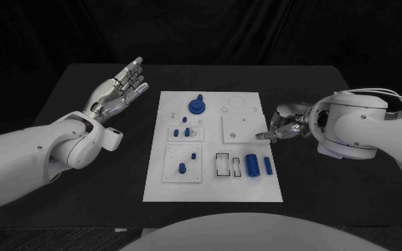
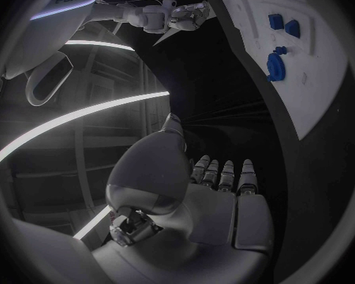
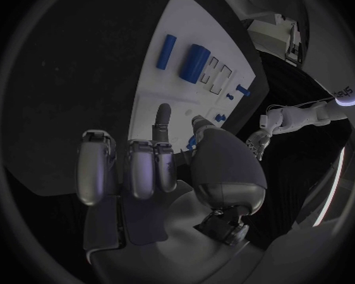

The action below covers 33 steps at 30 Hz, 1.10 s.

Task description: Assemble the parts on the task board

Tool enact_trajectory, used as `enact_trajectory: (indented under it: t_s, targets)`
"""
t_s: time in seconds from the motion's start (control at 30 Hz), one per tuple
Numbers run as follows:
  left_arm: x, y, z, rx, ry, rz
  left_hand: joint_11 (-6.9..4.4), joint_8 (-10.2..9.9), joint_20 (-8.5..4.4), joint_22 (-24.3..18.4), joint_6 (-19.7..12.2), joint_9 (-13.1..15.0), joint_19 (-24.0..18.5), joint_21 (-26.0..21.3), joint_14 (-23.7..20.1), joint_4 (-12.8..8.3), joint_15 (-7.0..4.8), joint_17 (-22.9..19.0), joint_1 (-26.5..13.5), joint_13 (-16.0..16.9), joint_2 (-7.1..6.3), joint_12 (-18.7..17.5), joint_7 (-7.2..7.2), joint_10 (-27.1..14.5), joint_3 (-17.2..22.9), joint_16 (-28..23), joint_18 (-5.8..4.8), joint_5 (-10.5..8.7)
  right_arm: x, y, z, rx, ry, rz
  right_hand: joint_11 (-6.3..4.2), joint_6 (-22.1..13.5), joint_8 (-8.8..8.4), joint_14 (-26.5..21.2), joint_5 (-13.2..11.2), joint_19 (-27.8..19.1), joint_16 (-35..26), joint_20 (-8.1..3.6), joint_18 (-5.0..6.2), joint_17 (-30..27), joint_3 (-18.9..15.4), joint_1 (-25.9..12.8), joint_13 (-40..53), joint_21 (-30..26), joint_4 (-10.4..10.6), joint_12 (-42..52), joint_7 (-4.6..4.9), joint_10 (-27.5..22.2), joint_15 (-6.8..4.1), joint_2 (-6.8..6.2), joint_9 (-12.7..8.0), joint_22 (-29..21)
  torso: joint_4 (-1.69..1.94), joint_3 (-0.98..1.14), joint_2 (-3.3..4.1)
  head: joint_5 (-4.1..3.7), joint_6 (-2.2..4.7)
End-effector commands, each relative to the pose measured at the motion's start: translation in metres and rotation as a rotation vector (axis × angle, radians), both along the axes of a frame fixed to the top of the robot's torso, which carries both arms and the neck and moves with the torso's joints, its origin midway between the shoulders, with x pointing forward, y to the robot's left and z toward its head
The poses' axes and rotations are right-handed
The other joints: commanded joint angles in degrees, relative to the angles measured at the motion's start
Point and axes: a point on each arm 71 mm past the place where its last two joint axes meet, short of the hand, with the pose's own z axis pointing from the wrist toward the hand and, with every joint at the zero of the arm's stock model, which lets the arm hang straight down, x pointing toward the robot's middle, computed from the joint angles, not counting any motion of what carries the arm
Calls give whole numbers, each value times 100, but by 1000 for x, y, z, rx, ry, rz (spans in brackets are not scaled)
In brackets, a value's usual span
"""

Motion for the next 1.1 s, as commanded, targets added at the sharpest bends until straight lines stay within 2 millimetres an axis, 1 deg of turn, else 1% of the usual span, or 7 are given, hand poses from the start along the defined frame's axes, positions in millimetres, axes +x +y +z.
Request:
enact_trajectory:
  t_s: [0.03,0.2,0.43,0.57,0.67,0.8,1.1]
  targets:
    - [-5,-3,6,-55,-101,-56,56,16,60,-6,19,6,14,-33,8,-2,-15,-6,21,-7,78,-20,6,2,-28,-21,102,58,-7,2,-2,-49,-3,10,38,-7,-75,471,51,217,-1,14,-45,837,33,78,1507,-1,0,14,29,595,26,-13,-24,1217,-3,1,2,-94,0]
    - [-7,-4,3,-59,-86,-66,73,20,73,-6,43,10,14,-33,8,-5,-5,-6,53,-7,109,-20,-32,2,-50,-21,102,107,-14,11,-3,-68,-50,54,33,81,-162,478,26,253,9,31,-65,854,17,180,1507,100,7,14,22,595,39,-124,-21,1245,0,2,2,-122,0]
    - [-8,-6,0,-66,-70,-83,132,20,124,-6,52,10,14,-33,8,-5,67,-6,153,-7,207,-20,-85,2,-115,-21,101,329,-22,18,-11,-72,-48,80,18,199,-186,505,-60,341,68,17,-114,977,48,202,1507,324,4,14,1,595,13,-24,54,1311,0,2,2,-144,0]
    - [-8,-7,-1,-67,-61,-91,138,20,147,-6,55,10,14,-33,8,-6,104,-6,181,-7,227,-20,-96,2,-135,-21,100,387,-28,21,-18,-67,-35,88,18,205,-190,500,-70,343,58,15,-115,951,48,206,1507,329,2,14,1,595,10,-22,60,1312,-3,0,1,-134,0]
    - [-7,-7,-2,-67,-51,-97,148,18,198,-6,47,9,14,-33,8,-11,152,-6,260,-7,280,-20,-107,2,-159,-21,96,548,-30,24,-22,-73,-37,104,11,201,-200,498,-85,340,53,15,-113,937,49,219,1507,324,-2,14,-1,595,16,-22,65,1310,-1,3,3,-127,0]
    - [-6,-8,-4,-68,-41,-106,157,16,252,-6,38,7,14,-33,8,-18,206,-6,346,-7,334,-20,-122,2,-171,-21,95,673,-31,31,-26,-85,-48,132,9,201,-242,494,-214,328,49,17,-108,921,28,266,1507,305,4,14,-3,595,21,-66,96,1302,-2,4,2,-133,0]
    - [-6,-9,-6,-69,-23,-119,262,18,249,-6,44,8,14,-33,8,-16,265,-6,411,-7,381,-20,-144,2,-194,-21,98,718,-33,36,-31,-108,-33,162,13,230,-339,514,-548,362,99,21,-129,1034,-25,187,1507,405,12,14,3,595,26,-62,174,1330,0,0,5,-53,0]
